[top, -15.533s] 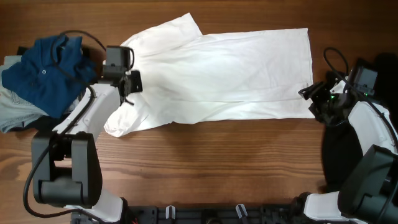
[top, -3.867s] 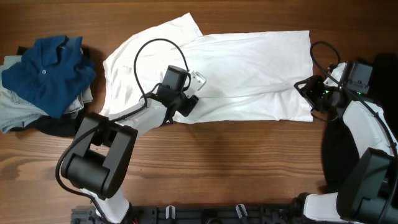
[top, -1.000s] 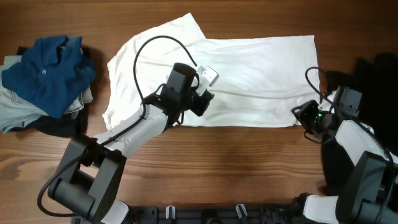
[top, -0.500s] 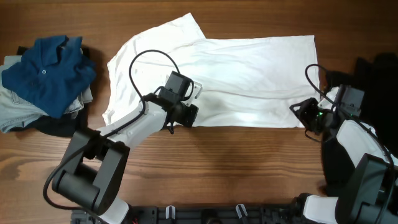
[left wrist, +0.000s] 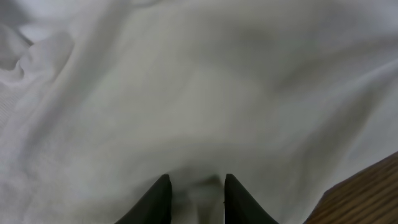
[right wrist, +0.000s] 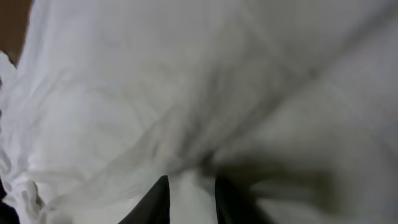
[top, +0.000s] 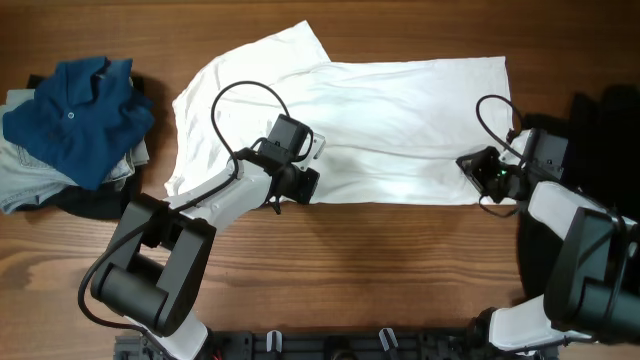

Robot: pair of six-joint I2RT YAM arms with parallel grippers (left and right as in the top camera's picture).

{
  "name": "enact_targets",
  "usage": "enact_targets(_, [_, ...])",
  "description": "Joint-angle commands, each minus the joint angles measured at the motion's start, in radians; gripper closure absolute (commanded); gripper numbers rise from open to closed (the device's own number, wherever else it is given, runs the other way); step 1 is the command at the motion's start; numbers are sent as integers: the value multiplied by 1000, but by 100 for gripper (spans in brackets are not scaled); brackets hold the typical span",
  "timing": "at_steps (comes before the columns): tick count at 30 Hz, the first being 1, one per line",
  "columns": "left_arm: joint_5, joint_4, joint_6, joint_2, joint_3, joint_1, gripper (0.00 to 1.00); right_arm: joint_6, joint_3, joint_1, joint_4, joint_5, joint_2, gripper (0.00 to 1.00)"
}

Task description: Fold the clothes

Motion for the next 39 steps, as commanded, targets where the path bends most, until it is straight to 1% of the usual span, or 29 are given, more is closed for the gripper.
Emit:
enact_targets(1, [-21, 6, -10, 56, -12, 4, 71, 49, 13, 6, 66, -24, 32, 82])
enact_targets(5, [-21, 7, -10, 56, -12, 4, 71, 80, 13, 6, 137, 21, 32, 91])
enact_targets(6, [-21, 7, -10, 56, -12, 4, 72, 135, 13, 6, 144, 66, 32, 95])
enact_targets(7, [-21, 7, -10, 56, -12, 4, 72, 174, 13, 6, 169, 93, 35, 96])
enact_targets(11, [-21, 3, -10, 56, -12, 4, 72, 196, 13, 6, 298, 125, 45, 96])
enact_targets(15, [-21, 2, -10, 56, -12, 4, 72, 187, 13, 6, 364, 142, 45, 96])
enact_targets(17, [-21, 1, -10, 56, -12, 4, 71, 170, 13, 6, 385, 129, 41, 93])
enact_targets(19, [-21, -1, -10, 56, -12, 4, 62, 87, 13, -1, 393, 68, 14, 87])
enact_targets(20, [-21, -1, -10, 56, -11, 6, 55, 50, 13, -5, 383, 40, -7, 83])
enact_targets(22, [-21, -4, -10, 56, -11, 11, 55, 3, 14, -7, 312, 24, -66, 80])
enact_targets(25, [-21, -4, -10, 56, -11, 21, 55, -1, 15, -3, 89, 29, -140, 79])
enact_targets(26, [-21, -4, -10, 56, -11, 23, 55, 5, 15, -1, 34, 30, -139, 80])
enact_targets(27, [-21, -4, -10, 56, -11, 23, 55, 9, 12, 3, -1, 45, -131, 85])
enact_targets(28, [-21, -4, -10, 56, -11, 23, 55, 22, 10, 14, -35, 83, -107, 92])
enact_targets(29, [-21, -4, -10, 56, -11, 23, 55, 60, 9, 24, -31, 111, -76, 92])
enact_targets(31, [-21, -4, -10, 56, -11, 23, 55, 102, 9, 38, 21, 116, -26, 92])
enact_targets(33, [-21, -4, -10, 56, -11, 23, 55, 185, 9, 54, 114, 116, 50, 95])
enact_targets(35, [-21, -4, -10, 56, -11, 23, 55, 251, 9, 67, 195, 116, 119, 96])
enact_targets(37, [-21, -4, -10, 56, -11, 23, 56, 307, 9, 77, 332, 108, 198, 96])
enact_targets(39, [-21, -5, -10, 56, -11, 23, 56, 296, 9, 77, 471, 15, 220, 96])
